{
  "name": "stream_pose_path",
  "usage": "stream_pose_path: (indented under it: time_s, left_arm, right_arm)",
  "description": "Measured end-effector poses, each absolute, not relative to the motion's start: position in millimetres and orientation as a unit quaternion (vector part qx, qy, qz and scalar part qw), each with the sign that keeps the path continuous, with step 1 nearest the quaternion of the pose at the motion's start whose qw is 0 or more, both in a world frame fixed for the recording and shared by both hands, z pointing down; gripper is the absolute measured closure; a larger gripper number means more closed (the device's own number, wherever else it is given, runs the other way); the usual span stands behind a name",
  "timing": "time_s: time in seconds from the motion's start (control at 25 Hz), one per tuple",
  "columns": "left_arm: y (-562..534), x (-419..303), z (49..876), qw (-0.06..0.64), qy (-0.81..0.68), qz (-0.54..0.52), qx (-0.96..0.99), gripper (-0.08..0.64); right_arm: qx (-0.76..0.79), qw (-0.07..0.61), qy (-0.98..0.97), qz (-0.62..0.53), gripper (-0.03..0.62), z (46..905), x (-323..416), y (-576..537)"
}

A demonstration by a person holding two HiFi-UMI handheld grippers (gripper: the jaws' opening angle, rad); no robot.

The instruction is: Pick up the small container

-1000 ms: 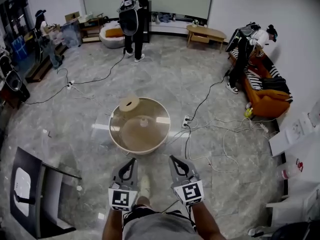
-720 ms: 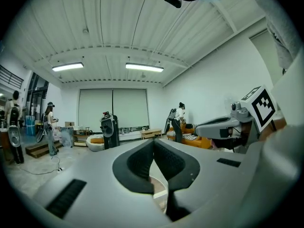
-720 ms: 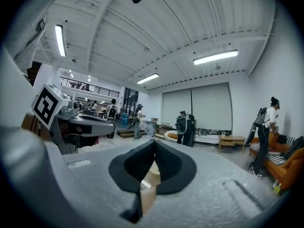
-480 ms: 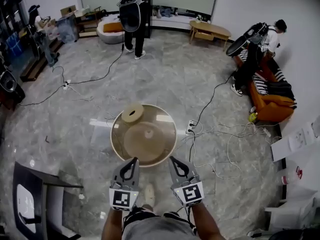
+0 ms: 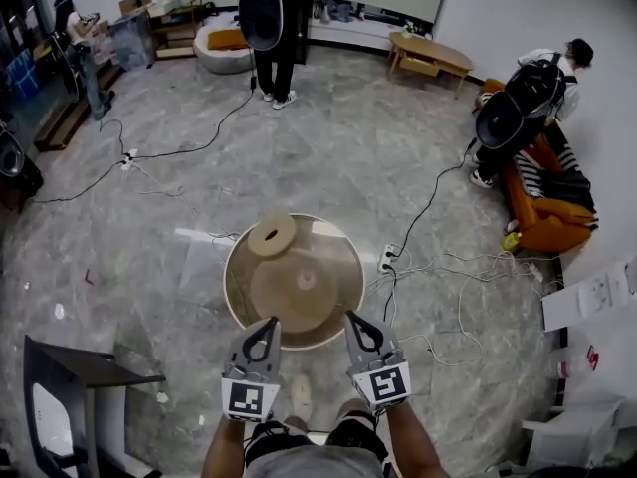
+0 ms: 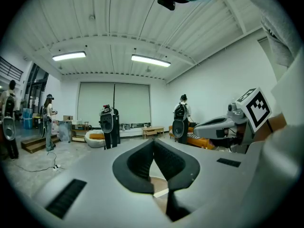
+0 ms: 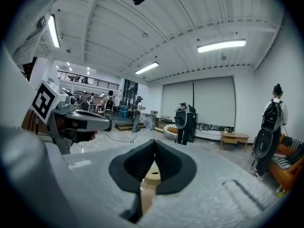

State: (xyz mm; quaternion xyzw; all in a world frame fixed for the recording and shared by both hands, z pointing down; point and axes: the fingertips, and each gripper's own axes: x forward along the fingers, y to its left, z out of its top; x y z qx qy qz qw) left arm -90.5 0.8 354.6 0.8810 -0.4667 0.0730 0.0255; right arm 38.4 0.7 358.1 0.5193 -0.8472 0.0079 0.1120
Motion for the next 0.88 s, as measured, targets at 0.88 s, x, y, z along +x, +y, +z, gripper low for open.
stream_pose_path:
  time_s: [0.88]
  left_arm:
    - [-185.0, -80.4, 586.5, 0.117, -0.52, 0.107, 0.839, 0.543]
  right_arm:
    - [0.434, 0.156, -0.885, 0.057, 0.591, 608.1, 24.6, -201.1]
